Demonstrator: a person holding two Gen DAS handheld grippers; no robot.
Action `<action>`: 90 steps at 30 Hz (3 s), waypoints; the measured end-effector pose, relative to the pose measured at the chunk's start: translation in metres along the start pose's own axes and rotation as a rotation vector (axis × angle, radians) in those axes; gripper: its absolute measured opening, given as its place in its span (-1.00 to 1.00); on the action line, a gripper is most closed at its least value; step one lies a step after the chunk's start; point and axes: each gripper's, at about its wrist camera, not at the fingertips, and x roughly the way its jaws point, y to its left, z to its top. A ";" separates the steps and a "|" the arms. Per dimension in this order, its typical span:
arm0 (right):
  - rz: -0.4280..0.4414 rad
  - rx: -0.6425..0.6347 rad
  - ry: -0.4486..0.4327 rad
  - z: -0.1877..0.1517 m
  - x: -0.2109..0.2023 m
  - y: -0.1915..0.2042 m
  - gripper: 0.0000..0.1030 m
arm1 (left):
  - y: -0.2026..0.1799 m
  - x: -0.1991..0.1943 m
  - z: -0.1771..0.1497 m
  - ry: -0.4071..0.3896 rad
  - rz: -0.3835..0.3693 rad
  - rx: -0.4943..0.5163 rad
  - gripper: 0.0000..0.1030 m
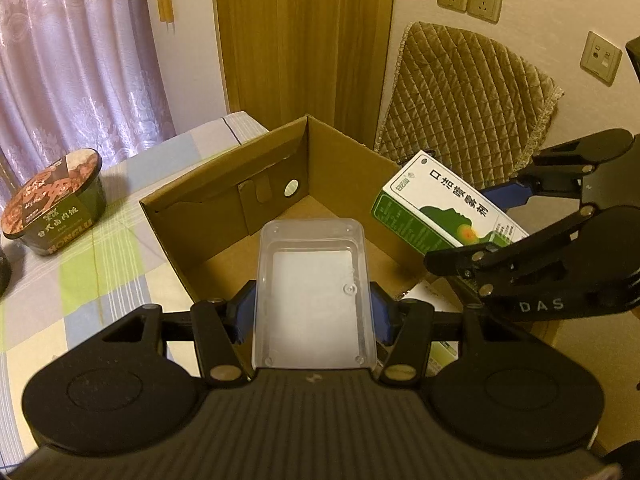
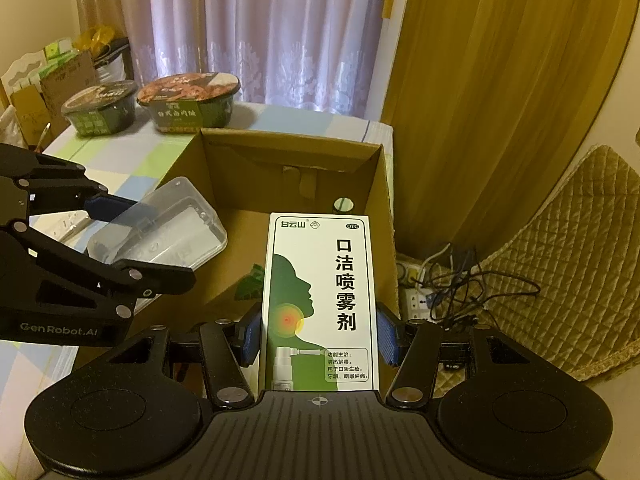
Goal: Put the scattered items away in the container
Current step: 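Open the left tool to drop the tray while the right tool releases the spray box, then move both tools back toward the two remotes on the table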
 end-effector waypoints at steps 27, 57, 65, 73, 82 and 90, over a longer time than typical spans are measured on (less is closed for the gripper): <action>-0.010 -0.012 0.001 0.007 0.006 0.008 0.13 | 0.025 -0.018 -0.019 -0.023 0.077 -0.007 0.51; -0.025 0.028 -0.057 -0.021 -0.046 0.041 0.15 | 0.040 -0.078 -0.064 -0.018 0.093 -0.062 0.51; 0.018 -0.008 -0.109 -0.038 -0.087 0.086 0.21 | 0.046 -0.125 -0.118 0.019 0.134 -0.088 0.52; 0.096 0.040 -0.150 -0.055 -0.118 0.133 0.78 | 0.072 -0.177 -0.201 0.095 0.216 -0.195 0.62; 0.159 0.047 -0.064 -0.076 -0.114 0.199 0.79 | 0.095 -0.219 -0.254 0.123 0.282 -0.220 0.84; 0.179 0.028 -0.027 -0.072 -0.103 0.238 0.79 | 0.115 -0.238 -0.270 0.103 0.294 -0.201 0.94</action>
